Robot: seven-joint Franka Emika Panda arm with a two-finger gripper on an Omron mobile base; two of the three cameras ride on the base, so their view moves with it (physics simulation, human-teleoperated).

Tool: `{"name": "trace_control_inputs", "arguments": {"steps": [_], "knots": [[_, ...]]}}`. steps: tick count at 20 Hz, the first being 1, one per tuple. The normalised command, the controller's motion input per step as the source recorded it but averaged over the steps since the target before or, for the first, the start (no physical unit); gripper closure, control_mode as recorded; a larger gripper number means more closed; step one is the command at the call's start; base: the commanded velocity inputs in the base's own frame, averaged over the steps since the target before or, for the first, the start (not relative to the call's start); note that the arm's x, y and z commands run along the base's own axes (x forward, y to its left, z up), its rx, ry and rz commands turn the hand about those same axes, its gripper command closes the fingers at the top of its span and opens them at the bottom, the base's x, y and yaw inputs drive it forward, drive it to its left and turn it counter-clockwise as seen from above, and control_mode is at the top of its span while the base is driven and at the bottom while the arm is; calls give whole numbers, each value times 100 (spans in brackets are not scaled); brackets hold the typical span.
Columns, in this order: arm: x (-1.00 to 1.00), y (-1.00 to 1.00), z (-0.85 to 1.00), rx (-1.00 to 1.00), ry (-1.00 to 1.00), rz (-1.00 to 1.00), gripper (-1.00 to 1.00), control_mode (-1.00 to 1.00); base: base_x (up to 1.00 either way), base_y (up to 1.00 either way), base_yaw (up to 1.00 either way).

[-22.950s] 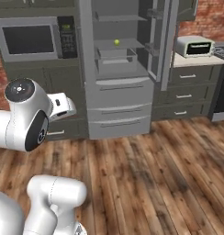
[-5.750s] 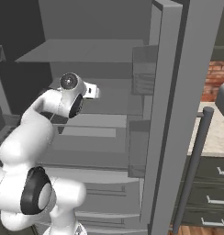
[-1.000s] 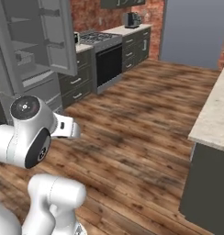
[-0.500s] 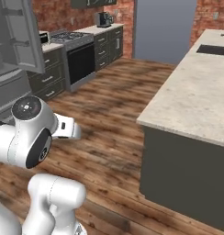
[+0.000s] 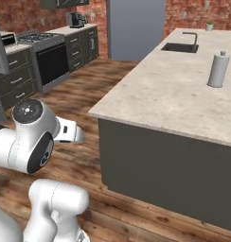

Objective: Retrieve the mango and pear from the fridge and place them into the bowl on the dining table.

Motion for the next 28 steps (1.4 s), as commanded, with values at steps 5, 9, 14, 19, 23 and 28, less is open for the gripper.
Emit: {"name": "trace_control_inputs", "arguments": {"steps": [5, 9, 14, 19, 23, 28], "knots": [[0, 0, 0, 0, 0, 0, 100, 100, -18, -100, -28], [0, 0, 0, 0, 0, 0, 100, 100, -4, -100, -28], [0, 0, 0, 0, 0, 0, 100, 100, 6, -100, -26], [0, 0, 0, 0, 0, 0, 100, 100, 44, -100, -18], [0, 0, 0, 0, 0, 0, 100, 100, 58, -100, -15], [0, 0, 0, 0, 0, 0, 100, 100, 69, -100, -13]]}}
